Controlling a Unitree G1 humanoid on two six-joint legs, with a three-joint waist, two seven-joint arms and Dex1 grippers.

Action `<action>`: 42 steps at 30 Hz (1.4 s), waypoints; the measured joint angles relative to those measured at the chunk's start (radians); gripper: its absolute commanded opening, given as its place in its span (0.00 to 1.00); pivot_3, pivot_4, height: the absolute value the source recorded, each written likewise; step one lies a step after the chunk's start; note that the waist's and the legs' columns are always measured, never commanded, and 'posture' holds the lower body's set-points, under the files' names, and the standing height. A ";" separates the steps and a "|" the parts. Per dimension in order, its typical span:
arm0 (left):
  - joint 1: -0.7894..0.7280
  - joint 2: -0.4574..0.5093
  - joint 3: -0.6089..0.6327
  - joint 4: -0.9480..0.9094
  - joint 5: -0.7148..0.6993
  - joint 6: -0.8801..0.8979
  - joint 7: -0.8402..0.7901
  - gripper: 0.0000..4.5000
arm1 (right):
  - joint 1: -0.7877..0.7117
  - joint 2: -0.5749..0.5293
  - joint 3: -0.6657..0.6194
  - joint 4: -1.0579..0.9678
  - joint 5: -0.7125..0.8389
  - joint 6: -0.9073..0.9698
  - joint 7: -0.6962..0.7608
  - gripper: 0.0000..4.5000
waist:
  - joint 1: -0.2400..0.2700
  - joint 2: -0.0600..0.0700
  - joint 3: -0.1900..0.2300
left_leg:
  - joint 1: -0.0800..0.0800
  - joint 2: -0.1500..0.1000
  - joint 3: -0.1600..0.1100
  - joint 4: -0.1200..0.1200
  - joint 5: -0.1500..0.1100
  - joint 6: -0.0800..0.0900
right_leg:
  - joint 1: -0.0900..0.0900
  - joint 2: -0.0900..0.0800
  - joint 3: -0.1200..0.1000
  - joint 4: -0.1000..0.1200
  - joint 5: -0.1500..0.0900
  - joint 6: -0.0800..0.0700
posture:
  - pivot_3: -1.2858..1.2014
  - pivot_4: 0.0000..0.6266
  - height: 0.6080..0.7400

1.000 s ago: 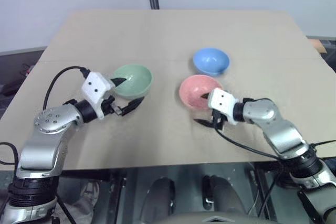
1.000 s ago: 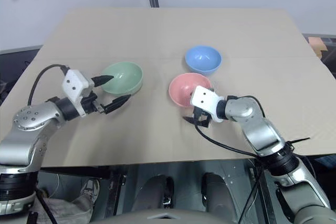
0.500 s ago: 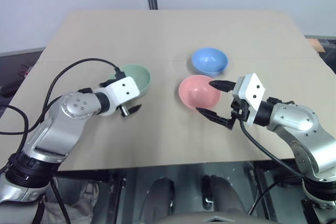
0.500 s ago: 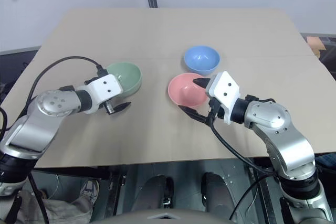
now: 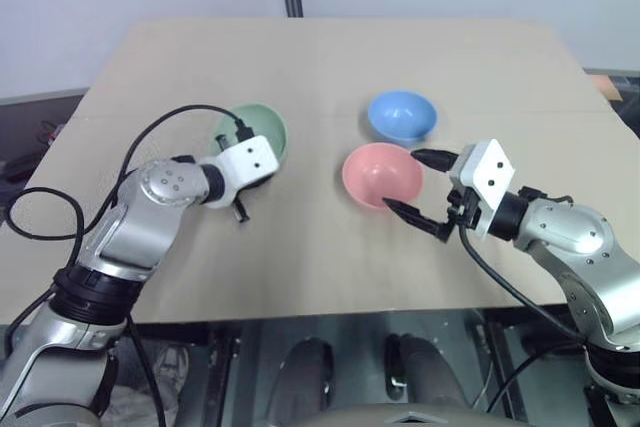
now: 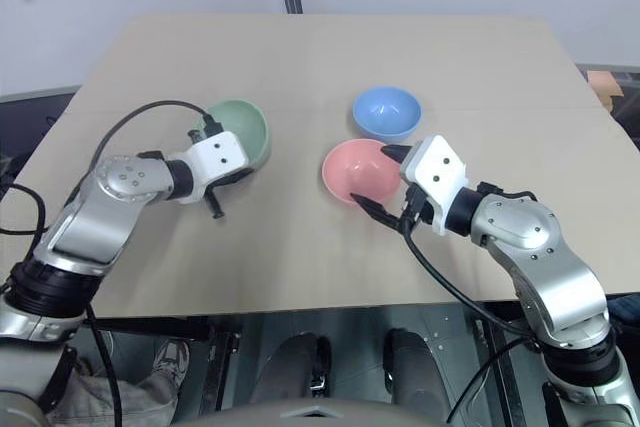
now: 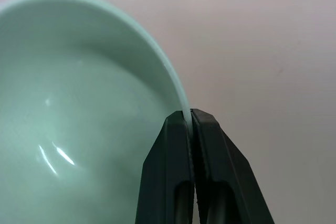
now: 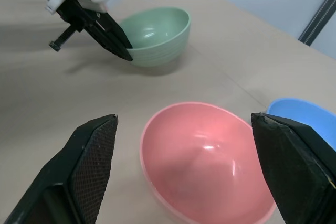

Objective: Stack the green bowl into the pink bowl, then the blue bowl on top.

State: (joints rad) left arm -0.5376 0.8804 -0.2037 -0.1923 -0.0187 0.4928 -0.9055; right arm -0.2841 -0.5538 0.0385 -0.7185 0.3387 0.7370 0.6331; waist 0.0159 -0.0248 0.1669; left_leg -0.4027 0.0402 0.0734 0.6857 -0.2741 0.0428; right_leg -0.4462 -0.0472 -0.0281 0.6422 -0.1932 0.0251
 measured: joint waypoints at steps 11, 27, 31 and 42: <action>-0.249 -0.161 -0.096 0.074 -0.101 -0.340 -0.298 0.01 | 0.138 -0.039 -0.141 -0.094 0.003 0.040 -0.099 0.95 | -0.006 0.000 0.000 | 0.001 0.000 0.001 0.001 0.000 0.000 | 0.000 0.001 0.001 0.001 0.000 0.001 | 0.52 0.24 1.00; -0.244 -0.229 -0.011 0.194 -0.207 -0.320 -0.363 0.99 | 0.210 -0.084 -0.171 -0.133 -0.001 0.036 -0.135 0.95 | -0.011 0.000 0.000 | 0.002 0.000 -0.001 0.002 0.000 0.000 | 0.001 0.001 0.004 0.001 0.000 0.002 | 0.52 0.24 1.00; -0.066 -0.241 0.200 0.091 -0.387 -0.191 -0.259 0.99 | 0.131 -0.181 -0.155 0.095 -0.046 -0.147 -0.019 0.95 | -0.027 -0.001 0.000 | 0.004 0.000 -0.001 0.002 0.000 0.000 | 0.003 0.001 0.004 0.001 0.000 0.002 | 0.52 0.24 1.00; 0.250 -0.203 0.455 0.068 -0.530 -0.205 -0.228 0.99 | -0.445 -0.142 0.192 1.104 -0.409 -0.825 0.194 0.95 | -0.034 -0.001 0.002 | 0.004 0.000 0.000 0.001 0.000 0.000 | 0.002 0.001 0.004 0.001 0.003 -0.002 | 0.52 0.24 1.00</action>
State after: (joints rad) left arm -0.2877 0.6771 0.2511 -0.1244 -0.5488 0.2874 -1.1340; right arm -0.7291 -0.6957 0.2309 0.3850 -0.0704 -0.0884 0.8270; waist -0.0181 -0.0257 0.1691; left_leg -0.3986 0.0406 0.0737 0.6862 -0.2739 0.0430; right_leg -0.4443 -0.0461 -0.0240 0.6432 -0.1905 0.0229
